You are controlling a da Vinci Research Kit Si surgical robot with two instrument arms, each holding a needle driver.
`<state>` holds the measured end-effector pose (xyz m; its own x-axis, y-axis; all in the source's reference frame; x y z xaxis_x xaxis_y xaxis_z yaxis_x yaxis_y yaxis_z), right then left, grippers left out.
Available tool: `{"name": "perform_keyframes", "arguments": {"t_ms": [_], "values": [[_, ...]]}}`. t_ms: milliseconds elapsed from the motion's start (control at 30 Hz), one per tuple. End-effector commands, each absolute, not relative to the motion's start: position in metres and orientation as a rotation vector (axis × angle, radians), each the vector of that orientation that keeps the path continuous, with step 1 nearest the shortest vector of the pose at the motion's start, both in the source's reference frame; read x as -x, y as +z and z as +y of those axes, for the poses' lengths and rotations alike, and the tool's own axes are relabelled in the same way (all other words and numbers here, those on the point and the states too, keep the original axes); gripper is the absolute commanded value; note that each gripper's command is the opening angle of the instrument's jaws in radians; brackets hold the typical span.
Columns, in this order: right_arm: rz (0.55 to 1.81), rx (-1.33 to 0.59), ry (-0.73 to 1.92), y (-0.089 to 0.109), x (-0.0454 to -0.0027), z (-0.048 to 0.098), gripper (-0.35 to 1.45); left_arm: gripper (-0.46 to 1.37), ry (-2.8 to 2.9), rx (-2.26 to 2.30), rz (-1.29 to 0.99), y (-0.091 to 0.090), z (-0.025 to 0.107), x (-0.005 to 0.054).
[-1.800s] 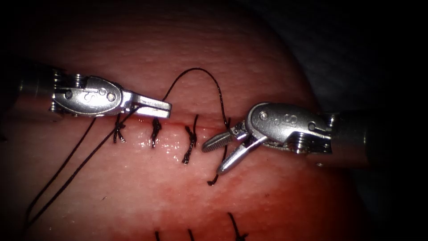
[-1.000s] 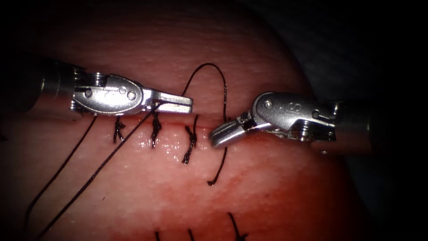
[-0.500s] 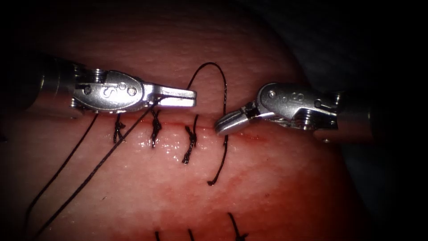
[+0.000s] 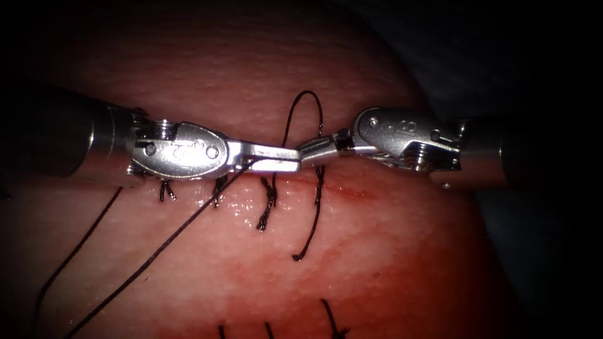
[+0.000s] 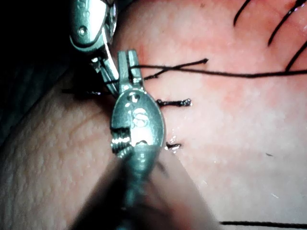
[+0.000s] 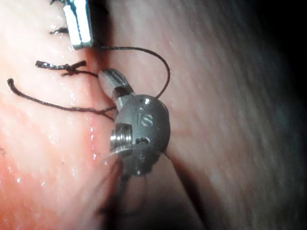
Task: Wound Closure
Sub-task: Using the left driver, loop the suture one time around the right driver clockwise.
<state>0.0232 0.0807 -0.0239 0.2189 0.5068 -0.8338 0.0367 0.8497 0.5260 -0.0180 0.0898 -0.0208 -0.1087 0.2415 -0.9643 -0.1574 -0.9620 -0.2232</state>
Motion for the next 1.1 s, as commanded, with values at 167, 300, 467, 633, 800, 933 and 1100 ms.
{"name": "perform_keyframes", "arguments": {"t_ms": [167, 300, 467, 633, 800, 933, 1100], "values": [[1.360, -0.454, 0.397, -0.0238, -0.0237, 0.0807, -0.35, -0.35, 2.134, 1.922, -0.112, -0.0198, 0.0889, 0.0197], [1.390, -0.427, 0.436, -0.0236, -0.0240, 0.0811, -0.35, -0.35, 2.124, 1.935, -0.129, -0.0193, 0.0882, 0.0201], [1.481, -0.399, 0.481, -0.0234, -0.0242, 0.0815, -0.35, -0.35, 2.102, 1.941, -0.169, -0.0187, 0.0878, 0.0201], [1.555, -0.390, 0.489, -0.0232, -0.0242, 0.0818, -0.35, -0.35, 2.034, 1.938, -0.261, -0.0179, 0.0879, 0.0201], [1.641, -0.439, 0.518, -0.0225, -0.0242, 0.0817, -0.35, -0.35, 1.921, 1.915, -0.367, -0.0168, 0.0883, 0.0202], [1.714, -0.483, 0.550, -0.0216, -0.0242, 0.0813, -0.35, -0.35, 1.848, 1.920, -0.428, -0.0160, 0.0886, 0.0204], [1.819, -0.565, 0.540, -0.0212, -0.0242, 0.0811, -0.35, -0.35, 1.802, 1.909, -0.498, -0.0150, 0.0884, 0.0205]]}}
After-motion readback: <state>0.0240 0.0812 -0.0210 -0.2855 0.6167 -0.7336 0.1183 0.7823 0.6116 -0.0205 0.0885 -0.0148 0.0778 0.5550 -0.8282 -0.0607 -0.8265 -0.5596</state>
